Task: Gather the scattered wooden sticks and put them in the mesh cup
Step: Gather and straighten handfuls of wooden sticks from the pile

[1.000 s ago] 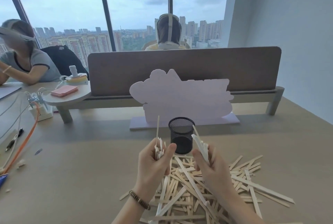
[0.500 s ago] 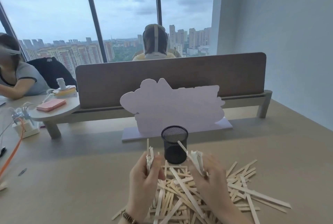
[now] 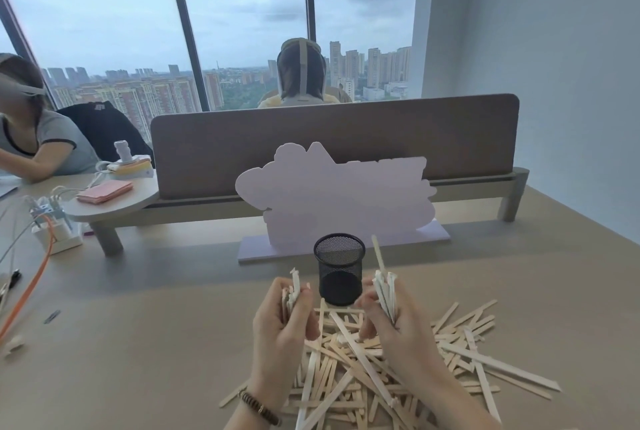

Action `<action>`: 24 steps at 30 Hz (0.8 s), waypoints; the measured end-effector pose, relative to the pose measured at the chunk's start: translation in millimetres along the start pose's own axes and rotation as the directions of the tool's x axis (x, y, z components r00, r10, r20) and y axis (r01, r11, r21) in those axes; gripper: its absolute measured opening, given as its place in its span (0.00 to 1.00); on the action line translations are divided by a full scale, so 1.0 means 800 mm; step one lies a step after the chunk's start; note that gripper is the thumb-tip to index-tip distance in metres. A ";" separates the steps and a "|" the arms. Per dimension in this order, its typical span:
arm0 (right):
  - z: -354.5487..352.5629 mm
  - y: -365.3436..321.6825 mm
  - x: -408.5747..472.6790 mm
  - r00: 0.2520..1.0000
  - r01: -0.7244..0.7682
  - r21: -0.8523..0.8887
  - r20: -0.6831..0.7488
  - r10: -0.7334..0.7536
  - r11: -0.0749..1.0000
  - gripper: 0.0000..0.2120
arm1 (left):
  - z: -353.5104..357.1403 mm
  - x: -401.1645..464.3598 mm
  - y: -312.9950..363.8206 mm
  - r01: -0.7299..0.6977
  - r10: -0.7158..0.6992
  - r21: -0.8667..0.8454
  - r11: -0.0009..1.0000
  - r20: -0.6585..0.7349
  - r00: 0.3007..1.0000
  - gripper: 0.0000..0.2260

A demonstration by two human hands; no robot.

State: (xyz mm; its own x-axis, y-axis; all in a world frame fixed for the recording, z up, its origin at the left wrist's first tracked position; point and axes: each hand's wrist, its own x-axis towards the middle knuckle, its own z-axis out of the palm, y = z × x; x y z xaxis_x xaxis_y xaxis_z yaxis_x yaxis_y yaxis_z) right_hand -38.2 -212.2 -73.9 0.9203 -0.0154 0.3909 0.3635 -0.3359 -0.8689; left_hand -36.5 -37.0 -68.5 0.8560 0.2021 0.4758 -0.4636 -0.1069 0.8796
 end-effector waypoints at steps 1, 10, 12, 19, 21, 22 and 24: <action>0.000 -0.002 0.000 1.000 -0.015 0.021 0.010 0.015 1.000 0.02 | 0.000 0.000 -0.001 0.005 -0.005 -0.007 1.000 -0.003 1.000 0.11; -0.005 -0.001 -0.001 0.993 0.022 0.045 -0.116 -0.017 0.999 0.22 | 0.001 -0.003 0.002 -0.011 0.011 -0.013 1.000 -0.001 1.000 0.22; -0.007 0.000 0.001 0.992 0.024 0.012 -0.126 -0.023 1.000 0.20 | 0.000 -0.002 -0.001 -0.012 0.012 0.003 1.000 -0.004 1.000 0.23; -0.012 -0.021 0.004 0.988 -0.146 0.232 -0.011 0.152 0.962 0.17 | -0.001 -0.001 0.003 0.003 -0.004 -0.038 0.999 -0.025 1.000 0.23; -0.014 -0.030 0.002 0.979 -0.200 0.347 0.026 0.204 0.916 0.22 | -0.005 0.001 0.001 0.016 -0.020 -0.056 0.998 -0.067 0.998 0.26; -0.016 -0.033 0.002 0.976 -0.212 0.386 0.028 0.218 0.898 0.25 | -0.007 0.003 0.001 0.030 -0.037 -0.084 0.996 -0.087 0.996 0.27; -0.021 -0.038 0.004 0.975 -0.195 0.439 -0.006 0.220 0.877 0.28 | -0.010 0.005 0.002 0.069 -0.090 -0.180 0.981 -0.113 0.989 0.27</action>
State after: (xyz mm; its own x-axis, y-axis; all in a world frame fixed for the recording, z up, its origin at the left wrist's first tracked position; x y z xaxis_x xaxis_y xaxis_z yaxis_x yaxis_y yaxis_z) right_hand -49.1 -217.7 -40.9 0.9768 -0.0948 0.1920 0.2029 0.1223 -0.9715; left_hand -35.4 -28.9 -65.0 0.8628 0.3199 0.3914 -0.4375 0.0846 0.8952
